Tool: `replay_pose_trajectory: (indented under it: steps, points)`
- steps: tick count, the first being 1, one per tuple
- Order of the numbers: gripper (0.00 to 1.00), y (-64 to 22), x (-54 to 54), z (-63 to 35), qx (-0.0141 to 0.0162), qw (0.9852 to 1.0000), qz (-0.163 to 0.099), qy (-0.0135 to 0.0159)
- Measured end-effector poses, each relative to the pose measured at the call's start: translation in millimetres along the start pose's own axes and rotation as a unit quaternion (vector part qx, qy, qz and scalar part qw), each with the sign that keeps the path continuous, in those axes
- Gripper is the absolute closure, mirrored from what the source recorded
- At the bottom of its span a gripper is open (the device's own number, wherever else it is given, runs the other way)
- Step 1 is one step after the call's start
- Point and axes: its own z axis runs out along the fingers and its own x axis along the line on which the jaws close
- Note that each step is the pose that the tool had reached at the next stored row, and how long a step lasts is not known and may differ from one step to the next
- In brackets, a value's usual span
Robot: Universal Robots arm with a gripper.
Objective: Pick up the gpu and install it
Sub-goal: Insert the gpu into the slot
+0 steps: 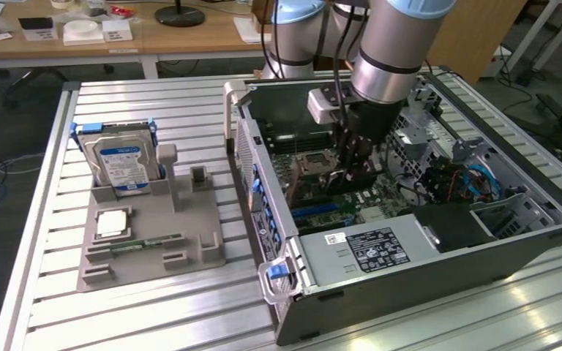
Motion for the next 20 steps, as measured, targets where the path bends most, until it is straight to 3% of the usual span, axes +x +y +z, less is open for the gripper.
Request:
replay_pose_trajectory:
  steps: [20]
  points:
    - [0.74, 16.6, 1.4, 7.5, 0.0011, 1.0, -0.007, 0.0]
